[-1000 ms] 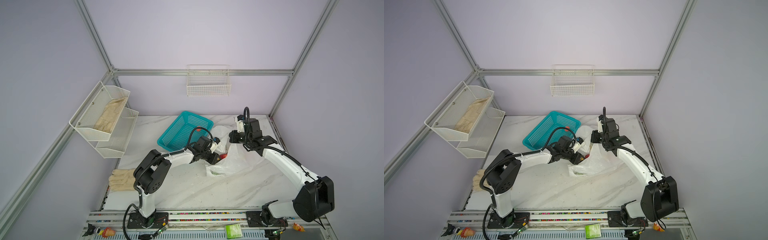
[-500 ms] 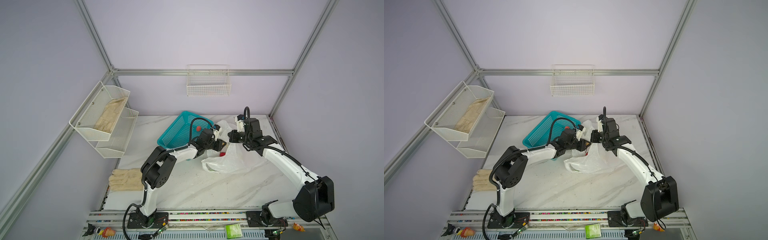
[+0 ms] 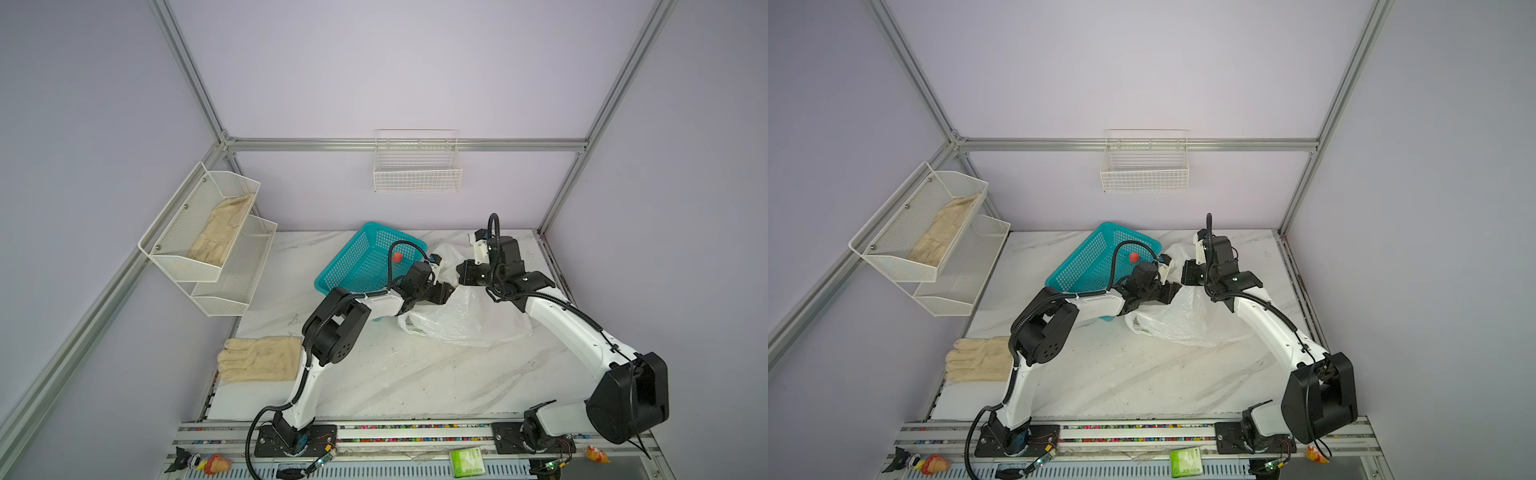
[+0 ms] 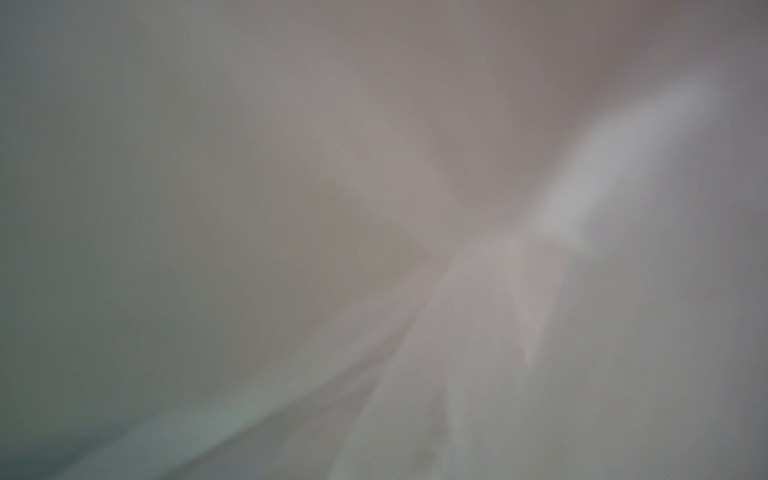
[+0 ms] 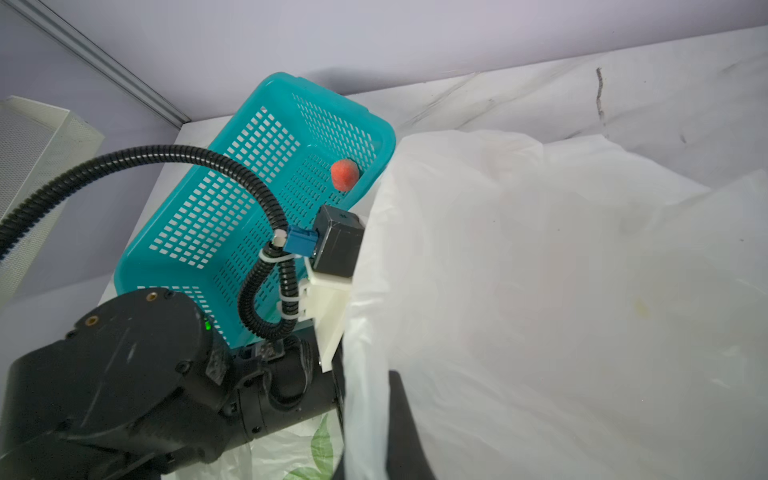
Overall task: Place the fake fruits into the plastic bag and tie a complex knot
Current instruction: 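Carry the bumpy fruit with the left gripper into the bag and release it, then withdraw the left gripper from the bag and move it over the basket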
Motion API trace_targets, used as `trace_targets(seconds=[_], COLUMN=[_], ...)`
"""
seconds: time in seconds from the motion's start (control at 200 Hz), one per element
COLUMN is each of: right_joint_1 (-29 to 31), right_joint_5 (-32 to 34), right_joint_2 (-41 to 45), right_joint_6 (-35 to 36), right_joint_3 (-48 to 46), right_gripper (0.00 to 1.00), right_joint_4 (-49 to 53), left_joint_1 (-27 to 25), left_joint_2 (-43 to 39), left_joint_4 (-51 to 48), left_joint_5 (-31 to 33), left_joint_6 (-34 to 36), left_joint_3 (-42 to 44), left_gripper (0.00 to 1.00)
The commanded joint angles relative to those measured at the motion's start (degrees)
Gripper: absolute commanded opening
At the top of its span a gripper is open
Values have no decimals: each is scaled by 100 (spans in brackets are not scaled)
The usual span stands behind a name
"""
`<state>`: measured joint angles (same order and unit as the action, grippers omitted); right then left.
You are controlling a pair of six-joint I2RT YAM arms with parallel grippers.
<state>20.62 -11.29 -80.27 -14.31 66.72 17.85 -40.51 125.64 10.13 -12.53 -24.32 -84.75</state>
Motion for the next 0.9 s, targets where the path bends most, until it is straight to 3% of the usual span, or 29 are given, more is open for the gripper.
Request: trace_targets(seconds=[0.0, 0.11, 0.21, 0.455, 0.54, 0.665, 0.78, 0.89], right_joint_1=[-19, -22, -16, -16, -19, -16, -19, -19], right_joint_5=[300, 701, 1059, 894, 824, 788, 764, 743], right_joint_2=[205, 408, 517, 373, 337, 363, 371, 348], right_joint_6=[153, 290, 375, 393, 400, 375, 371, 370], right_joint_3=[-27, -59, -85, -68, -72, -109, -94, -73], right_gripper=[0, 0, 0, 0, 0, 0, 0, 0], right_joint_4=[132, 356, 494, 448, 413, 369, 352, 377], left_joint_1=[50, 125, 240, 728, 1041, 1480, 1762, 1877], left_joint_2=[-633, -1182, -1833, -3208, -3398, -3224, -2404, -1477], left_joint_4=[94, -186, -652, -1415, -1354, -1234, -1583, -2079], left_joint_5=[127, -10, -571, -1215, -817, 552, 1236, 1299], left_joint_6=[269, 480, 766, 1806, 1703, 1263, 1243, 1351], left_joint_3=[-104, 272, 646, 1485, 1615, 1461, 657, -367], left_gripper=[73, 74, 75, 79, 78, 80, 84, 86])
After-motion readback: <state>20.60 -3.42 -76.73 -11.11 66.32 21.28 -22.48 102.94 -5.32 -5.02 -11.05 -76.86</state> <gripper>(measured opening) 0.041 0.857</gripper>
